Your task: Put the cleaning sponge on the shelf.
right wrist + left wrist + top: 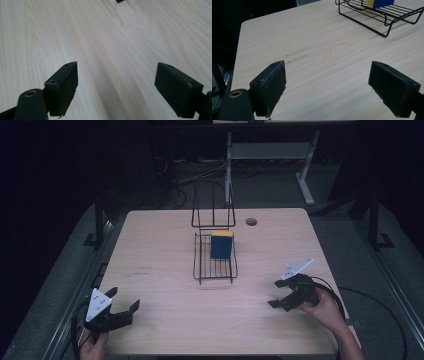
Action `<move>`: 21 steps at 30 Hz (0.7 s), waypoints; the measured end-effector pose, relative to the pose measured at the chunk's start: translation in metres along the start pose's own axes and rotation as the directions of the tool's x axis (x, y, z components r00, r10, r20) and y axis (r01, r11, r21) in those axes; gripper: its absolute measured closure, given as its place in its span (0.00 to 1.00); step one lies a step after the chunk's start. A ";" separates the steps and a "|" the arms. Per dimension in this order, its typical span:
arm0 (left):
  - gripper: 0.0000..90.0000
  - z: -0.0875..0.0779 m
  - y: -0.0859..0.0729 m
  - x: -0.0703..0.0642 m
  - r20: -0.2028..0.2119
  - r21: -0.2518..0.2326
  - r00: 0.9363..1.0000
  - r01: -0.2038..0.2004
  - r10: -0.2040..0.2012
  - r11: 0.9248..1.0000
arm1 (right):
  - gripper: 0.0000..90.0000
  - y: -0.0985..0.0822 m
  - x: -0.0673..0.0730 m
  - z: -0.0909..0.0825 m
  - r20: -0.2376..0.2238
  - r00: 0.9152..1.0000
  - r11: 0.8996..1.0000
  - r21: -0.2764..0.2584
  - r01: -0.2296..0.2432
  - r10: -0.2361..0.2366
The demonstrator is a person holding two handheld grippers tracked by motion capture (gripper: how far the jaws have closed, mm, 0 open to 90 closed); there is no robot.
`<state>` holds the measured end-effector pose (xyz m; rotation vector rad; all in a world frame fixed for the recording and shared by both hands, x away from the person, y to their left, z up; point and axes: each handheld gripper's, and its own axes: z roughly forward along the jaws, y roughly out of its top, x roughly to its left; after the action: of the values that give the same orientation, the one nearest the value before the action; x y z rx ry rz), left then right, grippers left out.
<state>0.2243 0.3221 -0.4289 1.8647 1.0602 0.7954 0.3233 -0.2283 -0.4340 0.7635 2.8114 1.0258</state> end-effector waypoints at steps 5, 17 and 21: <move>0.15 0.000 0.000 0.000 -0.002 -0.002 1.000 0.001 -0.001 1.000 | 0.21 -0.003 0.005 -0.001 0.004 1.000 1.000 -0.005 0.006 -0.006; 0.15 0.000 0.000 0.000 -0.001 -0.001 1.000 0.000 0.000 1.000 | 0.21 -0.018 0.014 -0.005 0.013 1.000 0.999 -0.040 -0.012 0.012; 0.15 0.000 0.000 0.000 0.000 -0.003 1.000 -0.001 0.001 1.000 | 0.21 -0.023 0.014 -0.007 0.017 1.000 0.998 -0.052 -0.021 0.022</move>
<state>0.2243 0.3219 -0.4289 1.8633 1.0579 0.7968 0.2997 -0.2408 -0.4414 0.7946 2.7559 1.0856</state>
